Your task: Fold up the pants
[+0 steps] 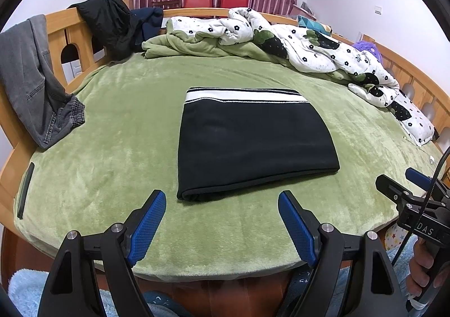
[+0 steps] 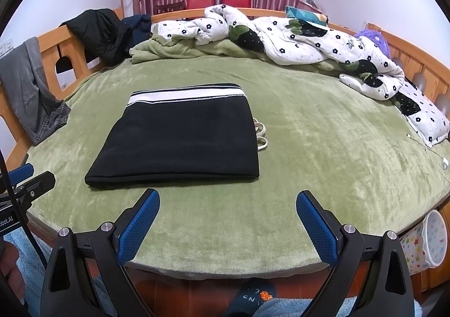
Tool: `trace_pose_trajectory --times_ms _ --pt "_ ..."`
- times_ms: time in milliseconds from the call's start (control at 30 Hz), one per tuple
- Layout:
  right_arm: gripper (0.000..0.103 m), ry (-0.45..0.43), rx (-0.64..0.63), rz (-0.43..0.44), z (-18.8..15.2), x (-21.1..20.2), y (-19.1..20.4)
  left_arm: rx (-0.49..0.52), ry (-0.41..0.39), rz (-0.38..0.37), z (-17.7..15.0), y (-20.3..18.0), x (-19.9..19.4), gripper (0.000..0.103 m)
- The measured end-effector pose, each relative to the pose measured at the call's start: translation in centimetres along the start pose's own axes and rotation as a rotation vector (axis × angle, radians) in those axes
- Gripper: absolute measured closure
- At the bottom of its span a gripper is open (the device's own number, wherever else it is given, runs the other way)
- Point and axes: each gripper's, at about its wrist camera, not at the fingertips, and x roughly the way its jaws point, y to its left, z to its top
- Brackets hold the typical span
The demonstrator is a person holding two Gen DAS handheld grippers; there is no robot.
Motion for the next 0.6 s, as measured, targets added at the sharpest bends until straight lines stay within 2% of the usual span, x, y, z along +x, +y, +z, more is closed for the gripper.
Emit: trace_pose_trajectory --times_ms 600 --pt "0.006 -0.002 -0.001 0.0 -0.02 0.0 -0.18 0.005 -0.001 -0.003 0.17 0.63 0.02 0.022"
